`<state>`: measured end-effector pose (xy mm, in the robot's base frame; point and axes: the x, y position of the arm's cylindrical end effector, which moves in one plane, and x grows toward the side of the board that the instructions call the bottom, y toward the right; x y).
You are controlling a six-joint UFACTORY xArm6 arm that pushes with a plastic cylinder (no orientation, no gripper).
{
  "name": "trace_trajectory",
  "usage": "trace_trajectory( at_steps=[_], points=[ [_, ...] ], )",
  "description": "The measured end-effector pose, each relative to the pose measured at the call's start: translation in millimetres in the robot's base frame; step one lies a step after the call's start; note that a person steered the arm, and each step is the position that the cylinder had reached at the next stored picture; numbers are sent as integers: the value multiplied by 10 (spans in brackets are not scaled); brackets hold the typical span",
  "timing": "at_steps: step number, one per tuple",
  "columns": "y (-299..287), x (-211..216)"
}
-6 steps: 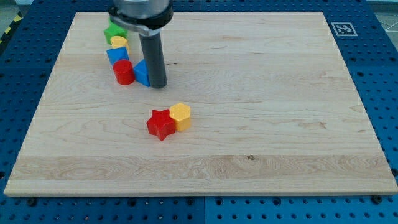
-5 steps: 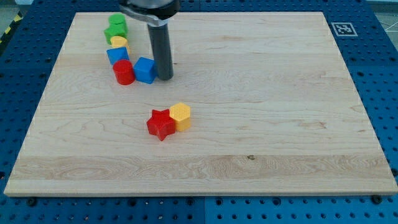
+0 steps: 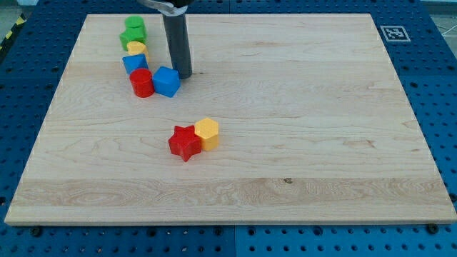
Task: Slide the blue cube below the red circle
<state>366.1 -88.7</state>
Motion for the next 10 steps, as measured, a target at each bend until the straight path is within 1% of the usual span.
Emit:
trace_trajectory(
  at_steps=[3, 6, 8, 10],
  points=[
    [-5, 385],
    [-181, 463],
    [-139, 690],
    [-287, 690]
  ],
)
